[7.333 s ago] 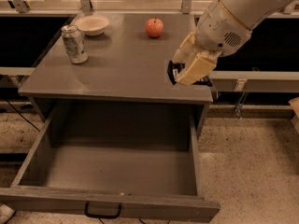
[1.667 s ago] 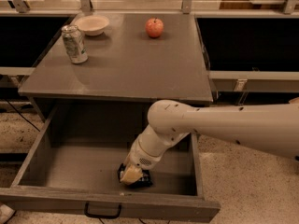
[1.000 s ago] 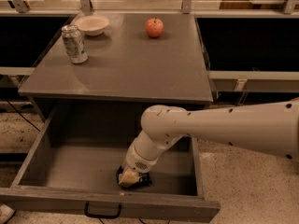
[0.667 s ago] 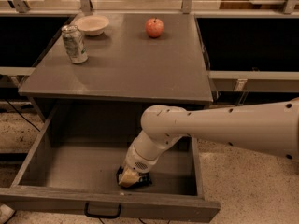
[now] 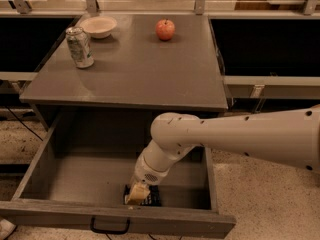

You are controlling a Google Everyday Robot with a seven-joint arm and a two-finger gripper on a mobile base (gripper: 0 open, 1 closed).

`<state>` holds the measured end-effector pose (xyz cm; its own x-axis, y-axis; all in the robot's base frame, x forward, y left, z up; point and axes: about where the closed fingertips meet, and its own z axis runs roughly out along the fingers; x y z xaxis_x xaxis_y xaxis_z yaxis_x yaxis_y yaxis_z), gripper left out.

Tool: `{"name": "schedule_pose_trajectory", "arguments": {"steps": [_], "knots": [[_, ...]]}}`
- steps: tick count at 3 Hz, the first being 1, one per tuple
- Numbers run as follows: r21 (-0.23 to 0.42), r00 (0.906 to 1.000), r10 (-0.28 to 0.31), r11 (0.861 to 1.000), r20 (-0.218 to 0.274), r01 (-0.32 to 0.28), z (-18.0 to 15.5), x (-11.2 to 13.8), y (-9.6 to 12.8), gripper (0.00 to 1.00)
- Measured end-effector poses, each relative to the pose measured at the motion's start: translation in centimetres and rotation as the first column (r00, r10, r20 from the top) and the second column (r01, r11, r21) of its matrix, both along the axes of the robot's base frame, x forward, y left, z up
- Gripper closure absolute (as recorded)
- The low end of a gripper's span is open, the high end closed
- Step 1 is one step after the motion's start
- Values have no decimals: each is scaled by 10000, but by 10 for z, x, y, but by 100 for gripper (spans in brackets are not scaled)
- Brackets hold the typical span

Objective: Place rxbar blueberry into top drawer

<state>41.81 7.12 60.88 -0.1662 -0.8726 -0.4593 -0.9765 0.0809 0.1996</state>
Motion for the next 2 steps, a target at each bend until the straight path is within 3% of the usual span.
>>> {"name": "schedule_pose_trajectory", "arguments": {"steps": [1, 2], "knots": [[0, 10000, 1, 10000, 0, -1, 0, 0, 0, 0], [0, 10000, 1, 10000, 0, -1, 0, 0, 0, 0]]}}
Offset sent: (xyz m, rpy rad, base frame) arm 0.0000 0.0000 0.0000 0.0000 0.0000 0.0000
